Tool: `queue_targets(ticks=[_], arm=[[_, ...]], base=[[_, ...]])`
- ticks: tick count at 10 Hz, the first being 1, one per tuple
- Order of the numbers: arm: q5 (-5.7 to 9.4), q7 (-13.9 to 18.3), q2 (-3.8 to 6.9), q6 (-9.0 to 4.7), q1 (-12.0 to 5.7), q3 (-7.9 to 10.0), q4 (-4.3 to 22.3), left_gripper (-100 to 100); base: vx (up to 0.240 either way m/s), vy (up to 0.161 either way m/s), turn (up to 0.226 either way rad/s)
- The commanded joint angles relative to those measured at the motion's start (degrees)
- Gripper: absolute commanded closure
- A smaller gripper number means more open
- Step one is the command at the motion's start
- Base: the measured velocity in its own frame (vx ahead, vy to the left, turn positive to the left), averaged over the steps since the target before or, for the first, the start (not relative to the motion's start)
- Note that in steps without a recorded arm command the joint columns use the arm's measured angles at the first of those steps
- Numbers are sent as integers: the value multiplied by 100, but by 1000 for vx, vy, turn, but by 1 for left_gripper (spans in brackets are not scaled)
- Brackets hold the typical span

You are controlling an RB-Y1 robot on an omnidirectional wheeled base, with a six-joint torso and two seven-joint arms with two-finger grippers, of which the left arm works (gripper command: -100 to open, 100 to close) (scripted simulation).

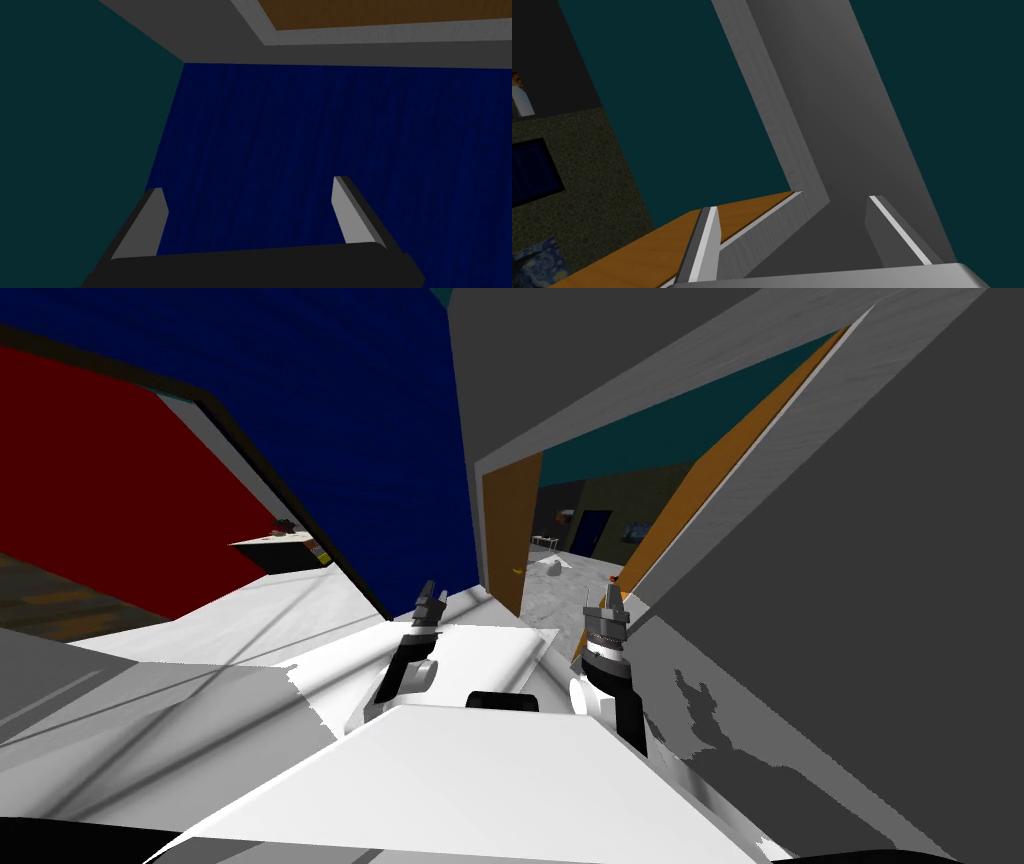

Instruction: Push the door open

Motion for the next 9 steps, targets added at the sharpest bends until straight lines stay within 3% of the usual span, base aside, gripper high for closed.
queue_targets(ticks=[1,9], arm=[[-26,12,15,-38,-67,-27,161,-100],[-149,100,119,-289,-399,-154,1086,-100]], base=[[108,20,-55],[107,24,-64]])
